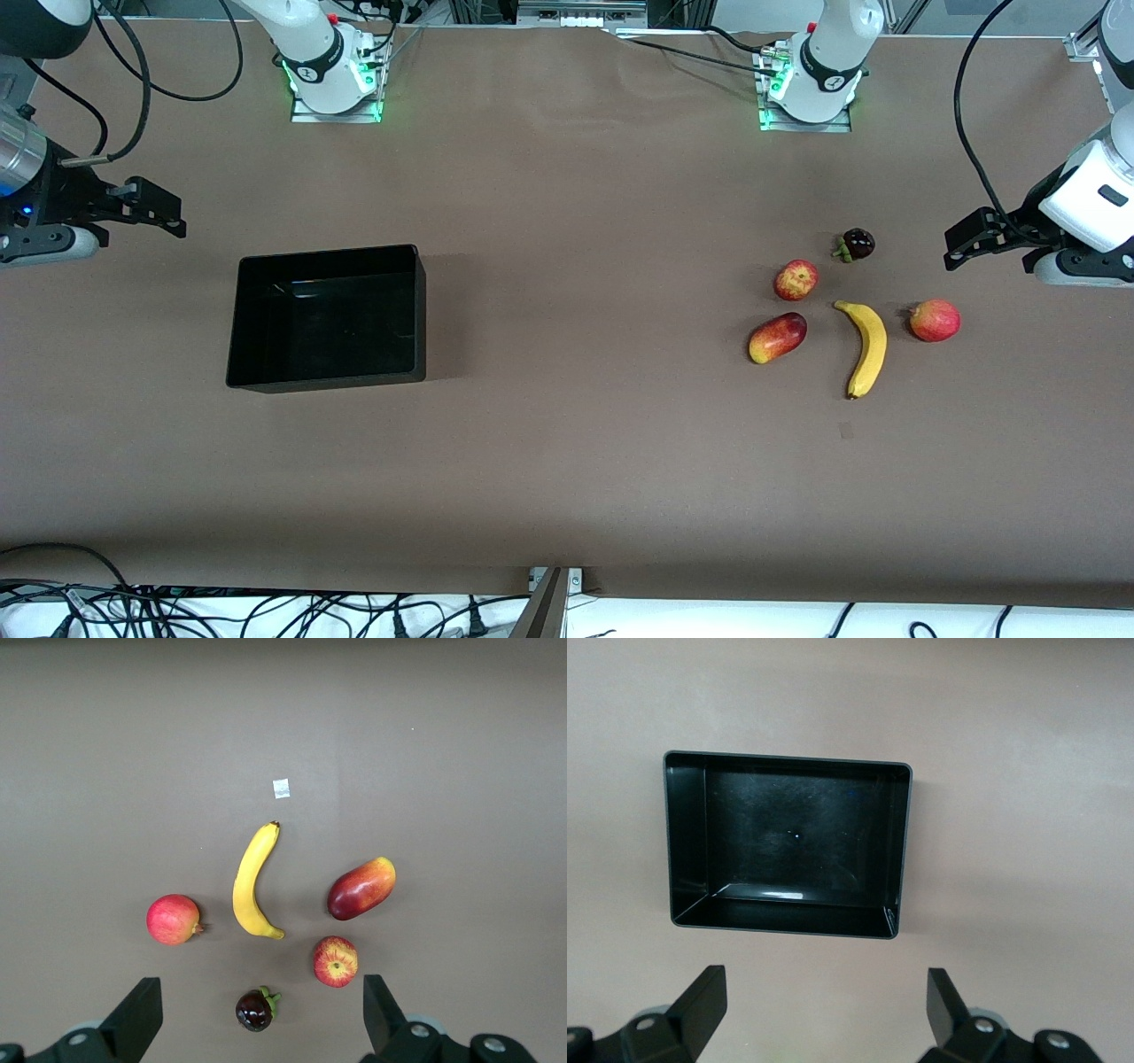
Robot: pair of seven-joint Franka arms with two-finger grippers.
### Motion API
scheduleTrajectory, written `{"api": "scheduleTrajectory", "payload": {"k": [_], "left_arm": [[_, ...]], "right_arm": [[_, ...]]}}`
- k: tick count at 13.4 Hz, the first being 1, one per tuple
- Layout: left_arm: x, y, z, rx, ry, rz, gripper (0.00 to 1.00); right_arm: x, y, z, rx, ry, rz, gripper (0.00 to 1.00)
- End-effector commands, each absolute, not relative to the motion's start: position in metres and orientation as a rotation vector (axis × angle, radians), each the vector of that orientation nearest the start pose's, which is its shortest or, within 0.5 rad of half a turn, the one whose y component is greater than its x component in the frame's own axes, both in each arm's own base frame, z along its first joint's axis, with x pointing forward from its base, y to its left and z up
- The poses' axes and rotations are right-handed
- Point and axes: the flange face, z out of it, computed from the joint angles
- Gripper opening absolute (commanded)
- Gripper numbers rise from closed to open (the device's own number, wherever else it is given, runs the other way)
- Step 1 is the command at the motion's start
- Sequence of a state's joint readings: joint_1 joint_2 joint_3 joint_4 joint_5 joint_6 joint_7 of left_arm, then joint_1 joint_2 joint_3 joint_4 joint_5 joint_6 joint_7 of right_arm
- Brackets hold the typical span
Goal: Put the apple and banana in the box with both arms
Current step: 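Move the right gripper to the rim of the black box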
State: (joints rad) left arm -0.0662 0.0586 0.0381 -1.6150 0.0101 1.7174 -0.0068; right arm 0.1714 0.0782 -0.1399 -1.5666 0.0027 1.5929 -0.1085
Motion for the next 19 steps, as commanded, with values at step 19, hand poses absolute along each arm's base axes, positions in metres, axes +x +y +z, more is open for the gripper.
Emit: {"api": "scheduleTrajectory", "payload": {"k": [19], "left_arm": [[0.586, -0.018, 0.589, -3.111, 0.038, -0.061, 1.0]], "right_arm": [[0.576, -0.031, 0.368, -3.176, -0.086, 0.19, 1.0]]}}
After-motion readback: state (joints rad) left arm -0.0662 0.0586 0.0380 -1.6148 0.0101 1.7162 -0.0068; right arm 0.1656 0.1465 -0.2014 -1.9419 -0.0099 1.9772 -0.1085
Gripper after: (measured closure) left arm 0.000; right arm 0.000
